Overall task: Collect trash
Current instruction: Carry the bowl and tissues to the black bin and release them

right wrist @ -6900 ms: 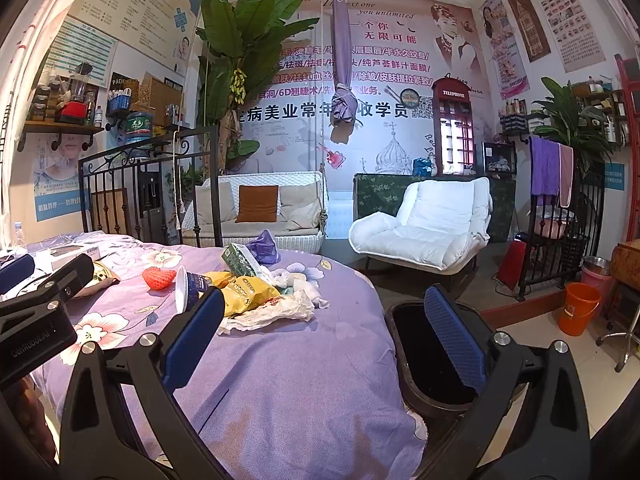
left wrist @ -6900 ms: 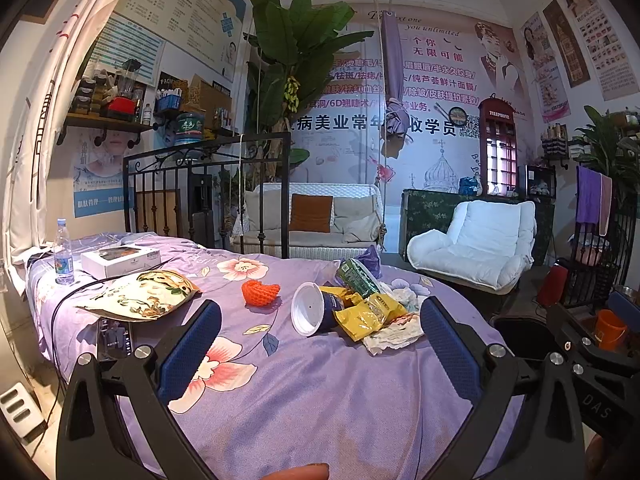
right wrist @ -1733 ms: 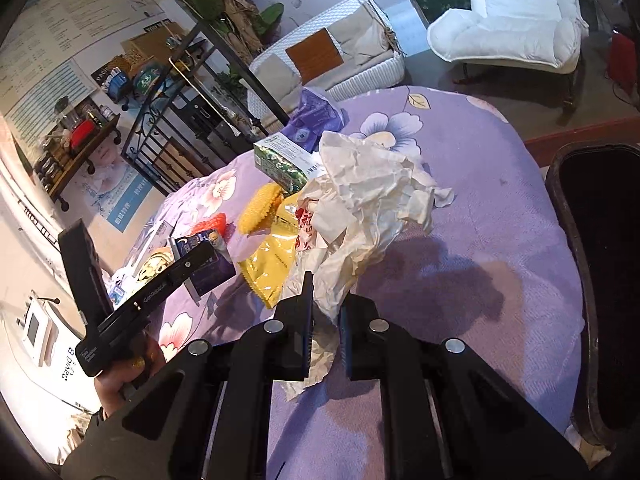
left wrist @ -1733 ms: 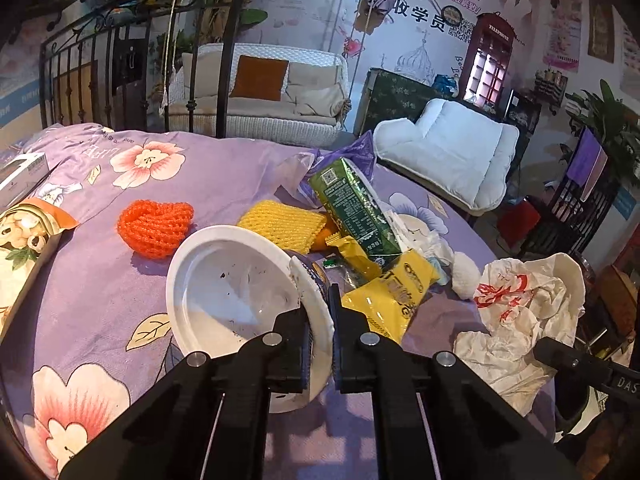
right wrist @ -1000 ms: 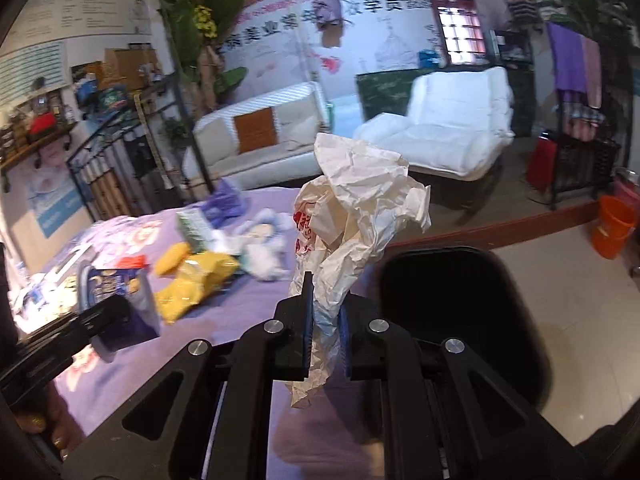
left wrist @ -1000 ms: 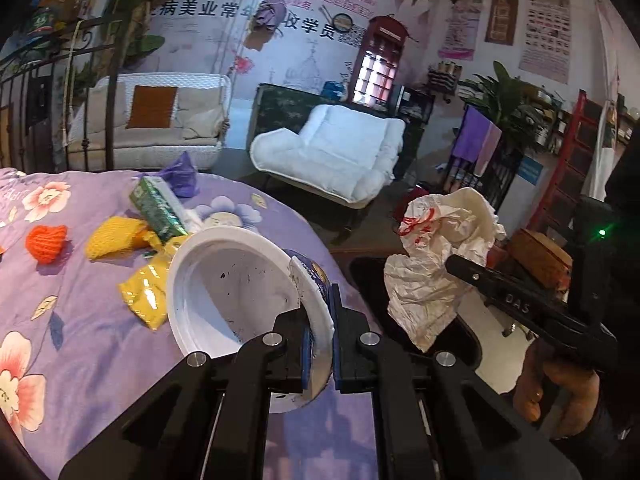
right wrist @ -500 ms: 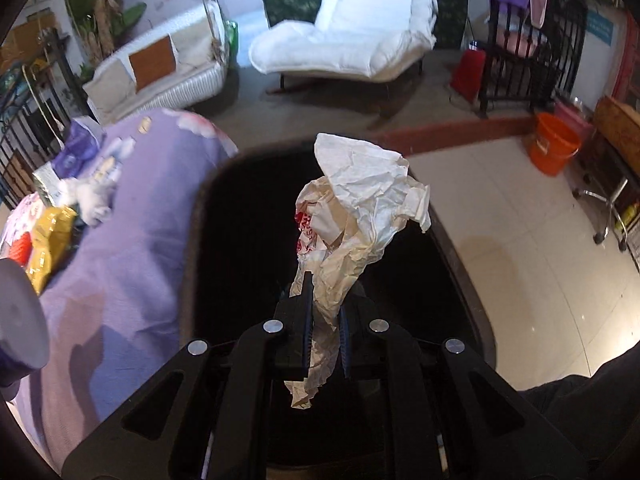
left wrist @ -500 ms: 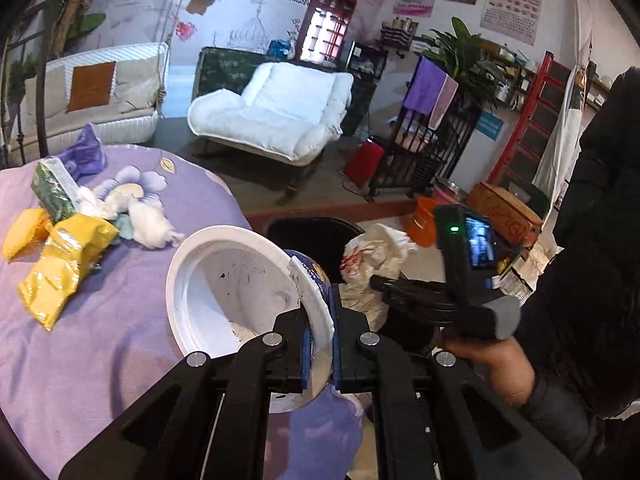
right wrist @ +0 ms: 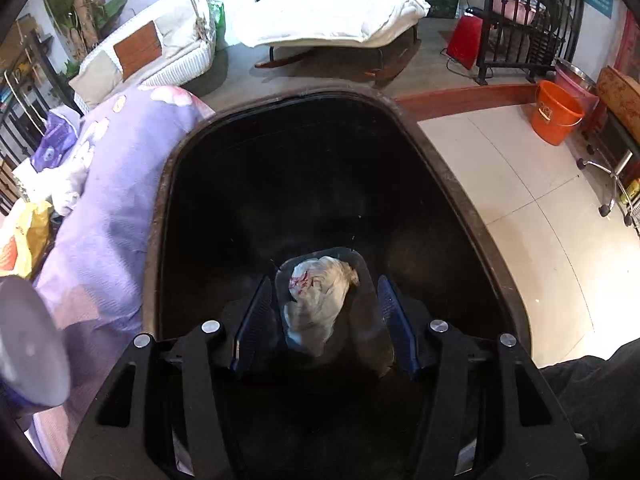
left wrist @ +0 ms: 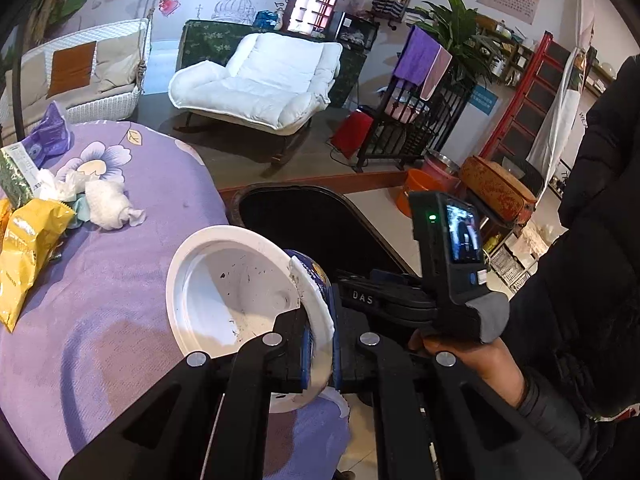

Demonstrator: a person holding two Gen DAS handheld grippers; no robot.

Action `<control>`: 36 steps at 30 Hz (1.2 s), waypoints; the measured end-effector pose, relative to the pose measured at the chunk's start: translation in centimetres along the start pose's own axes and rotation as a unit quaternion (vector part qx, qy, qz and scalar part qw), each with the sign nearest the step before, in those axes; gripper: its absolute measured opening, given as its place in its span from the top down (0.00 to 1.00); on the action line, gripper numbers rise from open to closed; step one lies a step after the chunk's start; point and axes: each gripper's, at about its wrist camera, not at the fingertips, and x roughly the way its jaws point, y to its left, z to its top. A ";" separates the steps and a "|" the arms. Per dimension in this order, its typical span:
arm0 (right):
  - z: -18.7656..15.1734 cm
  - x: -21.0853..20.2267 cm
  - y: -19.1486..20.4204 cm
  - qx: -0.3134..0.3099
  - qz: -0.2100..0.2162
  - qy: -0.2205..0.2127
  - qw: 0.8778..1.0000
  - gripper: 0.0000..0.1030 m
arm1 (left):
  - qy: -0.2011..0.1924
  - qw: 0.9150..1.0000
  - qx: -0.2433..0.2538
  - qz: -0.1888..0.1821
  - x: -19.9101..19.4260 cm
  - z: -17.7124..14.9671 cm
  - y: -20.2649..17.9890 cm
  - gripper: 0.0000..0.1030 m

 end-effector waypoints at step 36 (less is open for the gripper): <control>-5.4 -13.1 -9.1 0.124 -0.079 -0.150 0.978 0.27 | 0.186 0.980 0.065 -0.022 15.2 1.2 -4.2 0.79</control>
